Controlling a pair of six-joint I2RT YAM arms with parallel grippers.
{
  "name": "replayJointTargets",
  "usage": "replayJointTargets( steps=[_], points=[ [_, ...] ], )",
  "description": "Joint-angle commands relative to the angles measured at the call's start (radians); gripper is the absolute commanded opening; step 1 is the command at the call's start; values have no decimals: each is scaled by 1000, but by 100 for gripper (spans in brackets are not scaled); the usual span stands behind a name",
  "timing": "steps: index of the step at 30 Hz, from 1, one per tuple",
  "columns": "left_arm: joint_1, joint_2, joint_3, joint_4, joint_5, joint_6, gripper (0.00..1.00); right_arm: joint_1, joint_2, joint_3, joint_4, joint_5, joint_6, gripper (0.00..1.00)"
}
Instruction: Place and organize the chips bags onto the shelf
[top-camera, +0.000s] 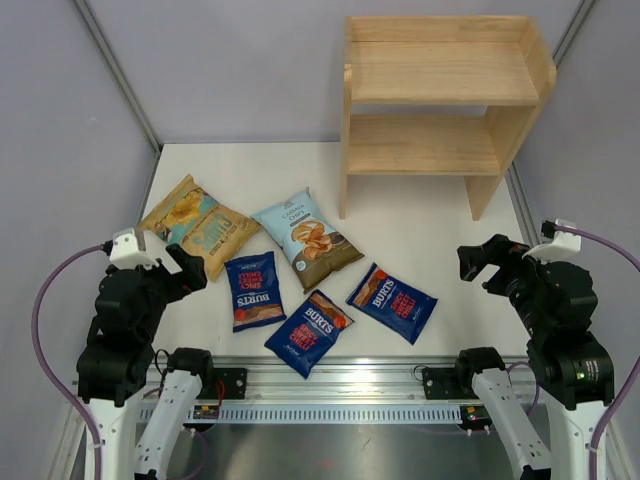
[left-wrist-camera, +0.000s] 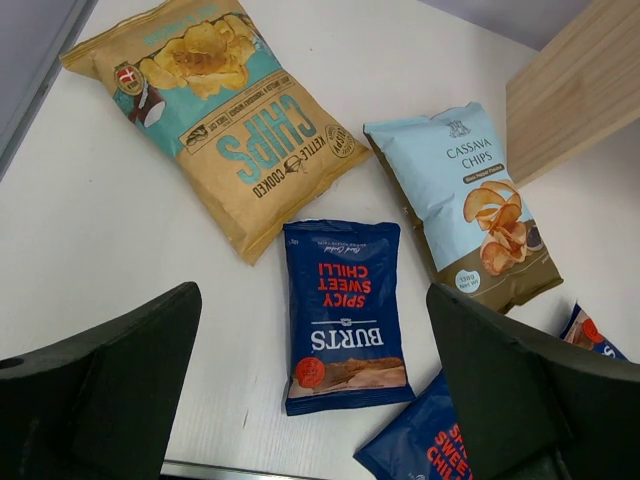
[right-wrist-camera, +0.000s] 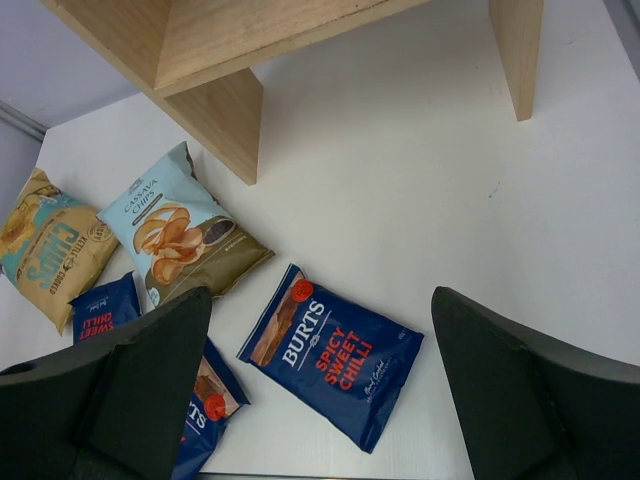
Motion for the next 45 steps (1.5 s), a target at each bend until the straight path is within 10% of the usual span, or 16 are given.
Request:
replayJointTargets(
  steps=[1, 12, 20, 27, 33, 45],
  points=[
    [-2, 12, 25, 32, -61, -35, 99, 3, 10, -3, 33, 30, 8, 99],
    [-2, 113, -108, 312, -51, -281, 99, 5, 36, -74, 101, -137, 48, 99],
    [28, 460, -93, 557, -28, -397, 99, 3, 6, -98, 148, -292, 94, 99],
    [285, 638, -128, 678, 26, -446, 99, 3, -11, -144, 210, -404, 135, 99],
    [598, 836, -306, 1110, 368, -581, 99, 3, -11, -227, 328, -580, 195, 99],
    [635, 1192, -258, 1250, 395, -446, 99, 43, 33, -258, 428, -691, 224, 99]
  ],
)
